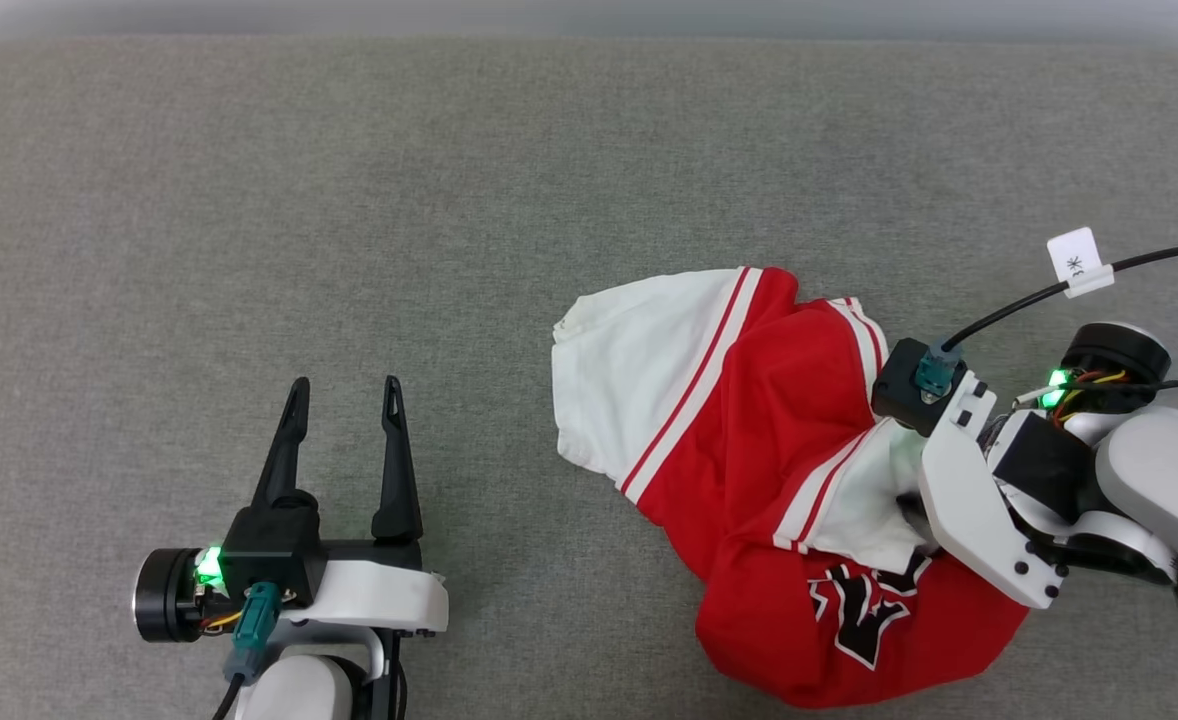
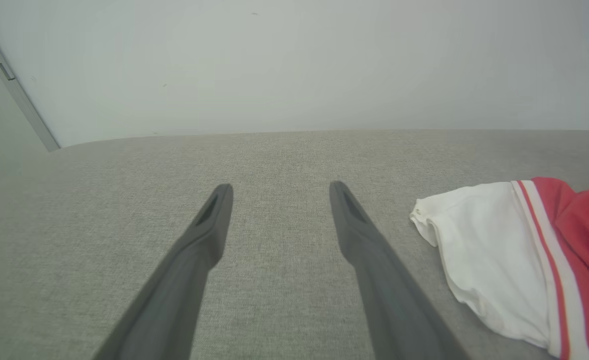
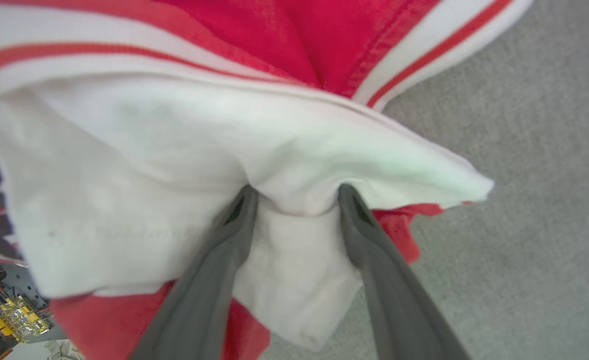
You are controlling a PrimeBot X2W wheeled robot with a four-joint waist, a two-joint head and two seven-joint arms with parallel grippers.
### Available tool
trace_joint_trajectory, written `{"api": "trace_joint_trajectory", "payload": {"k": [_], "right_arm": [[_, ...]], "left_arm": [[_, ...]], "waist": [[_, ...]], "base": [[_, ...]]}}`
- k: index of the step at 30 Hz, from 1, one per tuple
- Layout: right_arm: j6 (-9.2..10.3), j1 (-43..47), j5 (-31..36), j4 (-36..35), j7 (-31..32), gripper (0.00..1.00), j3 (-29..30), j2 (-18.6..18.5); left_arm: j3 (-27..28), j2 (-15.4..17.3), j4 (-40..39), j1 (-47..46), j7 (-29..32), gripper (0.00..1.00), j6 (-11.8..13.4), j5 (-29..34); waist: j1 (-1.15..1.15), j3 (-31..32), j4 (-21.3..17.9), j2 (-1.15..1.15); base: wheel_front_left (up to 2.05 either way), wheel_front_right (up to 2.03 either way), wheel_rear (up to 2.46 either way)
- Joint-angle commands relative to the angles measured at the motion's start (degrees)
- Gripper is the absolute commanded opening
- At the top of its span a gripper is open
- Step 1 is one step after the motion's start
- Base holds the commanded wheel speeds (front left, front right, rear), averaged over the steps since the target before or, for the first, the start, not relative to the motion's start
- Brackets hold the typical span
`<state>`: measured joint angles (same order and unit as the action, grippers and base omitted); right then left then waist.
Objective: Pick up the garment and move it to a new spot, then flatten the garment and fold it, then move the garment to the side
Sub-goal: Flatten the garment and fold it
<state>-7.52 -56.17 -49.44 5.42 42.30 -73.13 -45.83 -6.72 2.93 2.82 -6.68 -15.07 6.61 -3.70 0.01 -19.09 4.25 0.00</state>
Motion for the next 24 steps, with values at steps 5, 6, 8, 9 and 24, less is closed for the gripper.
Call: {"api": "trace_joint_trajectory", "payload": {"k": [5,6,8,9,24], "right_arm": [[0.06,-0.38,0.62,-0.2,-5.03,0.0,-0.19,0.45],[0.06,-0.67,0.38,-0.17,-6.53,0.0,-0.2,0.15],[0.06,-1.28,-0.33,-0.27,-9.89,0.0,-0.16,-0.78],[0.06,-1.48,-0.68,-0.34,-11.51,0.0,0.02,-1.48],[0.06,11.43,-3.59,0.72,-21.08,0.0,6.72,-17.52]], "left_arm": [[0.77,-0.05,0.51,0.64,-0.15,1.0,0.23,-0.53],[0.91,-0.05,0.62,0.92,-0.15,1.0,0.23,-0.54],[1.16,-0.05,0.71,1.6,-0.15,1.0,0.22,-0.55],[1.36,-0.06,0.75,1.94,-0.15,1.0,0.22,-0.56],[2.92,-0.04,-0.33,4.64,-0.15,1.0,0.5,-1.58]], "waist": [[-0.01,2.0,-1.58,0.0],[-0.01,2.53,-1.83,0.0],[-0.01,3.74,-2.35,0.0],[-0.01,4.36,-2.62,0.0],[-0.01,5.99,-5.3,0.0]], "base": [[0.0,0.0,0.0],[0.0,0.0,0.0],[0.0,0.0,0.0],[0.0,0.0,0.0],[0.0,0.0,0.0]]}}
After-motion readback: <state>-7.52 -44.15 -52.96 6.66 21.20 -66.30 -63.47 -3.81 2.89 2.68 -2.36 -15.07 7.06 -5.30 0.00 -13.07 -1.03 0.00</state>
